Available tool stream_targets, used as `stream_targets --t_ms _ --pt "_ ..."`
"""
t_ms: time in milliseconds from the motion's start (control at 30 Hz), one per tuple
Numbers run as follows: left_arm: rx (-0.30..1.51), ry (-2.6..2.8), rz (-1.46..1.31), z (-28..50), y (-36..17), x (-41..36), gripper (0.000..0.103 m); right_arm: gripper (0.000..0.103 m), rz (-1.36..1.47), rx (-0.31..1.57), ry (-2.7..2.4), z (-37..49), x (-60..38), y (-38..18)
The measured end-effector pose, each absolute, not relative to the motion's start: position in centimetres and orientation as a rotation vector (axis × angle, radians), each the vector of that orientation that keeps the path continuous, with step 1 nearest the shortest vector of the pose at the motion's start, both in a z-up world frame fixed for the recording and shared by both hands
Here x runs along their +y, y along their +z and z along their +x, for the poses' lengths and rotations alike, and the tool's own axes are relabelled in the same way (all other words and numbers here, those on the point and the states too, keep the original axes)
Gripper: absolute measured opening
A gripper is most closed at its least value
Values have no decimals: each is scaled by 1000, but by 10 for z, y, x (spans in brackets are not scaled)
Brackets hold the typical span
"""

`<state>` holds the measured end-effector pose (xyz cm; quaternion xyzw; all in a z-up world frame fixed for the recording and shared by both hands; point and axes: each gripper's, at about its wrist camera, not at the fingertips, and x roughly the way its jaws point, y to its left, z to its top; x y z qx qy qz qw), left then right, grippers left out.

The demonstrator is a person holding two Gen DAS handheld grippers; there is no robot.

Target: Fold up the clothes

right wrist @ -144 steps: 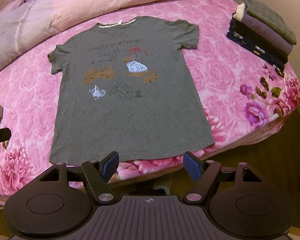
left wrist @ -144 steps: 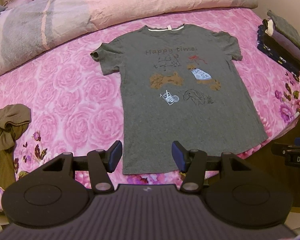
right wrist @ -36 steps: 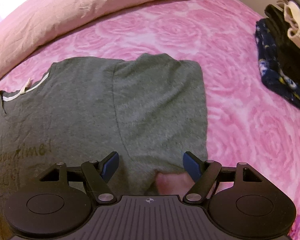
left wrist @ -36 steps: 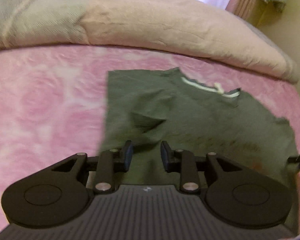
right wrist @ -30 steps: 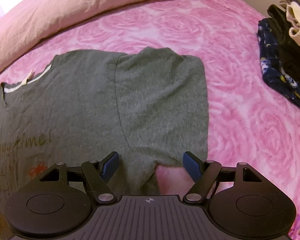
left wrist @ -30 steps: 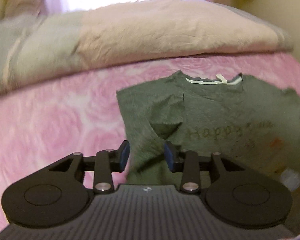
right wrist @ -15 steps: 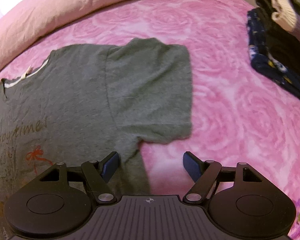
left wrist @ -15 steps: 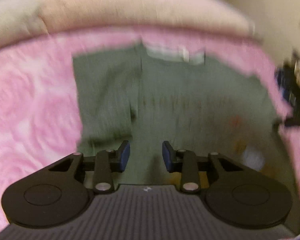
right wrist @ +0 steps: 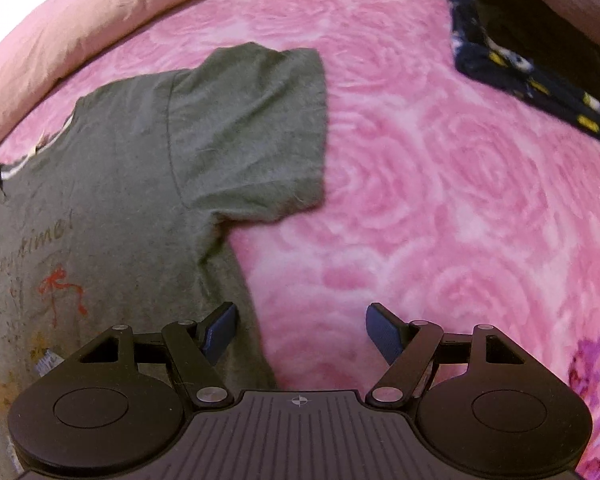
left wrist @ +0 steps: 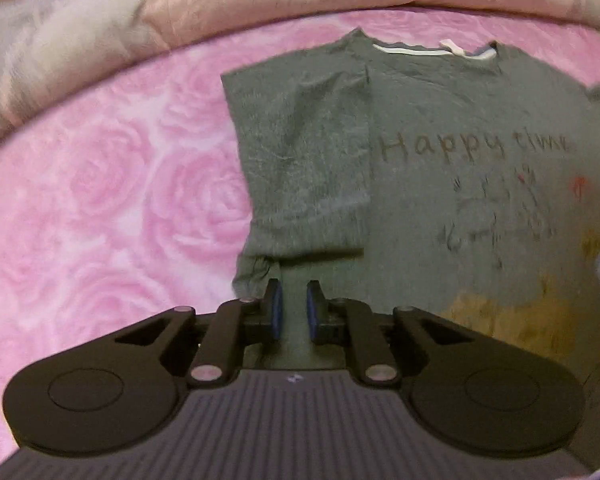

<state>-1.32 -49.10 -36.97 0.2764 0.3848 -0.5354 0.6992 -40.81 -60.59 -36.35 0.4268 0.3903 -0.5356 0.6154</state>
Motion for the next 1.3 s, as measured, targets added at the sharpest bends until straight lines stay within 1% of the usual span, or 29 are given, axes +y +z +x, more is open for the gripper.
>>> stream_targets --t_ms 133,233,333,433,500,600,767,867,1100,1233,1267,1300 --pt "798 -1198 576 -27 -357 -489 14 74 1000 831 -1243 -419 -607 -357" --pt "754 -1200 546 -38 -347 -487 24 74 1020 721 -1261 -432 -609 -352" --pt "928 -1214 503 -33 -358 -506 23 74 1137 555 -1251 -453 -617 -357" --pt "982 -1236 403 -41 -356 -507 23 74 1336 371 -1209 -474 -628 -371" --pt "1007 -1246 358 -47 -355 -505 23 74 1418 272 -1199 -483 -633 -380" --pt "1067 -1252 294 -52 -351 -502 23 73 1453 169 -1196 -489 -641 -384" --pt "1144 -1233 205 -44 -347 -511 23 73 1414 137 -1192 -488 -670 -388" --pt "1154 -1228 166 -37 -344 -519 23 73 1343 170 -1182 -488 -700 -390" --pt "1174 -1229 143 -32 -350 -538 24 73 1175 357 -1045 -479 -775 -394" --pt "1202 -1223 143 -32 -359 -543 24 73 1146 372 -978 -481 -789 -400" --pt "1208 -1223 146 -33 -361 -543 24 71 1142 370 -969 -484 -789 -402" --pt "1214 -1223 149 -33 -363 -544 24 60 1138 368 -960 -487 -789 -404"
